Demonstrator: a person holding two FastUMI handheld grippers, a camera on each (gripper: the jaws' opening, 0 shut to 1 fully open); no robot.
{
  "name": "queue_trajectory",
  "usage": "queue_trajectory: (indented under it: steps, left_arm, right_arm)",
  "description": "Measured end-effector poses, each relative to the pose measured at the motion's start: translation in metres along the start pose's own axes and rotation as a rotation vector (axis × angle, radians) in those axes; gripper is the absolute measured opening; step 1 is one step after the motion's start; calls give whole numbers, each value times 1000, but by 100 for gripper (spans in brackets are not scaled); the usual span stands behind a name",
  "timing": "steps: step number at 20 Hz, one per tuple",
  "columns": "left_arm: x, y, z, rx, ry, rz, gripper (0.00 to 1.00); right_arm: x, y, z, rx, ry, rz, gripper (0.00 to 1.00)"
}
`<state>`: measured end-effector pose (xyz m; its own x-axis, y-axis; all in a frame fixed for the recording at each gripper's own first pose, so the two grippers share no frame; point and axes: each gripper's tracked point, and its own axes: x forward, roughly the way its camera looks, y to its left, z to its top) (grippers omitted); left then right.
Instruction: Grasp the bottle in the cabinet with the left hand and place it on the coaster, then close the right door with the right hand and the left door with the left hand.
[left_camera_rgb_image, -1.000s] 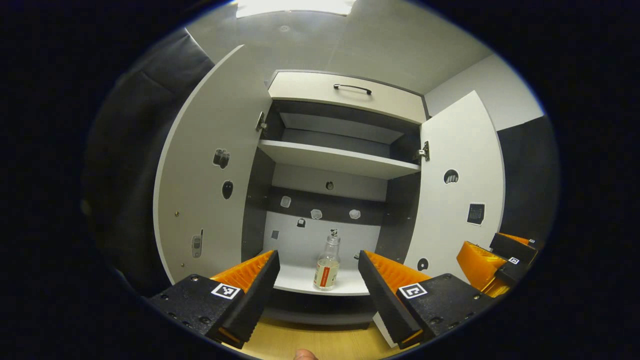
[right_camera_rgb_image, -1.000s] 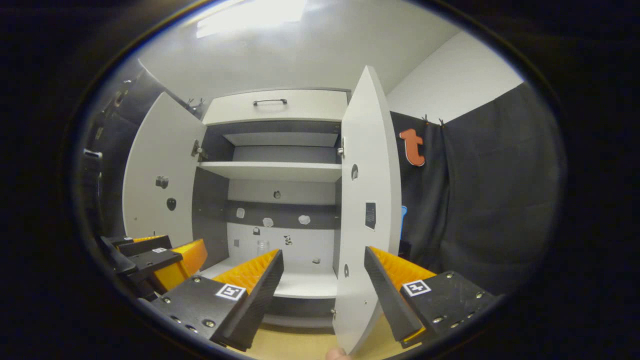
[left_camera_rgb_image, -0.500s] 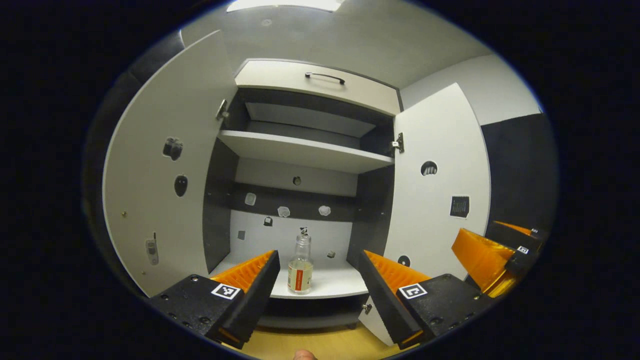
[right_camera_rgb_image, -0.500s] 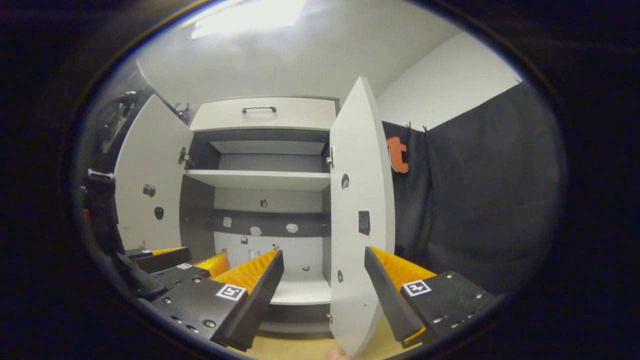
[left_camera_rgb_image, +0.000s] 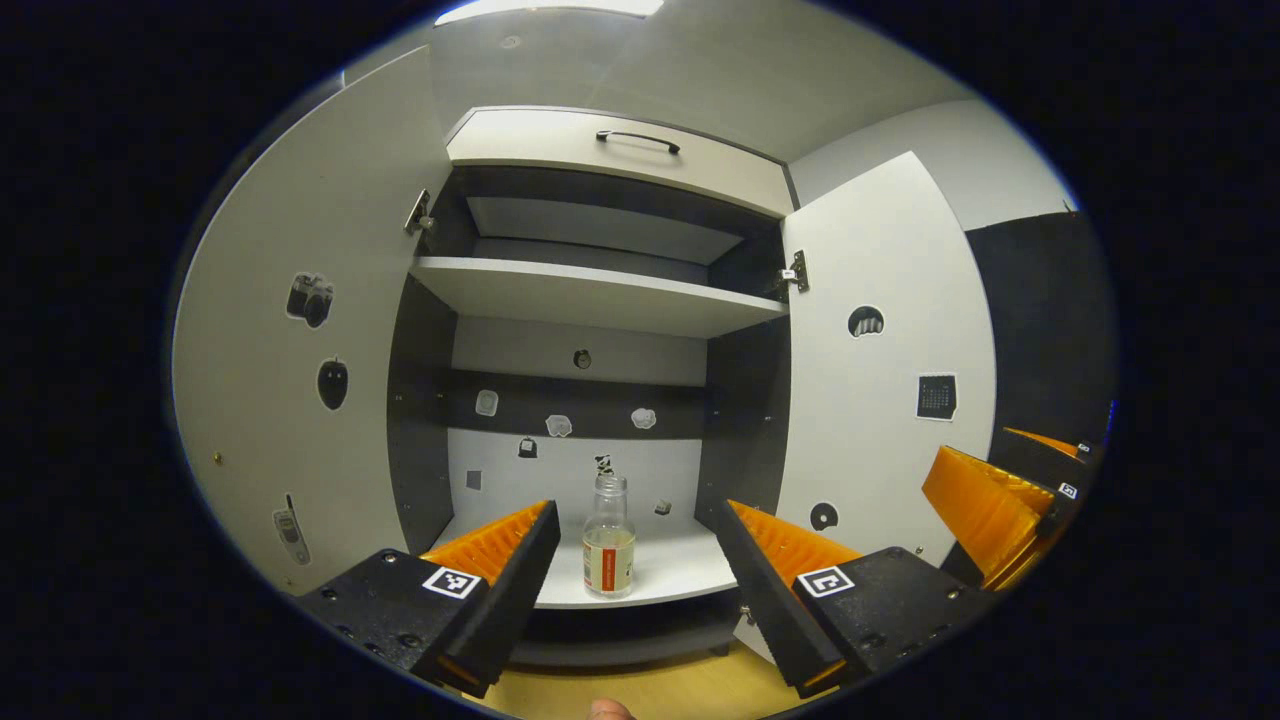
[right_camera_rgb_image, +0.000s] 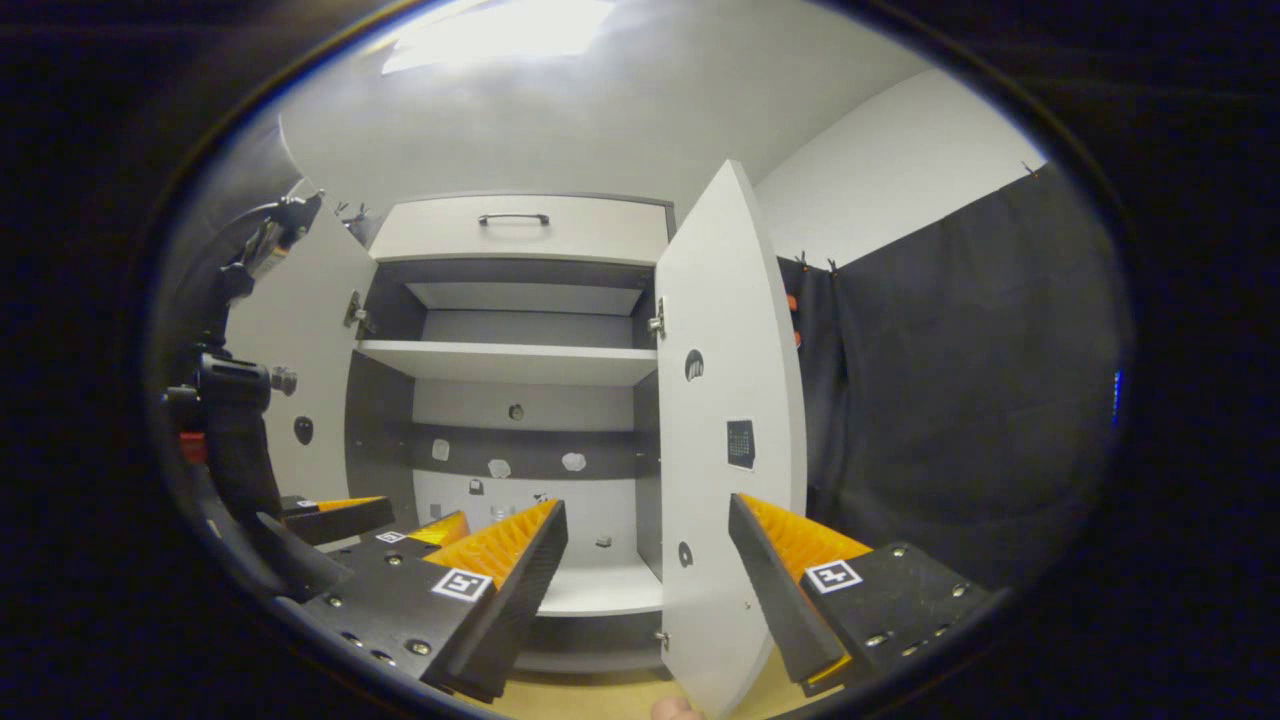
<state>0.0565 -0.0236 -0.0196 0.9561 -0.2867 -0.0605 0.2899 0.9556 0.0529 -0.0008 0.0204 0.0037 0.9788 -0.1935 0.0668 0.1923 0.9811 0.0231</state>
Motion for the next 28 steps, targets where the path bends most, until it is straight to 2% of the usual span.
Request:
queue_trajectory:
  steps: [7,13,18,24,28]
  left_arm:
    - [13,4,-8,4,7,-38,99]
    - [34,9,-15,3,15,-39,99]
    - [56,10,-24,5,28,19,99]
    - [73,19,-37,23,47,90,99]
    - [92,33,-53,26,76,118,99]
  right_arm:
    - [14,3,-3,-3,0,-35,98]
    - [32,-6,-7,-15,4,-61,98]
    - [50,-5,-8,-52,22,-10,98]
    - [63,0,-9,-43,15,47,98]
    - [69,2,-16,-61,22,56,98]
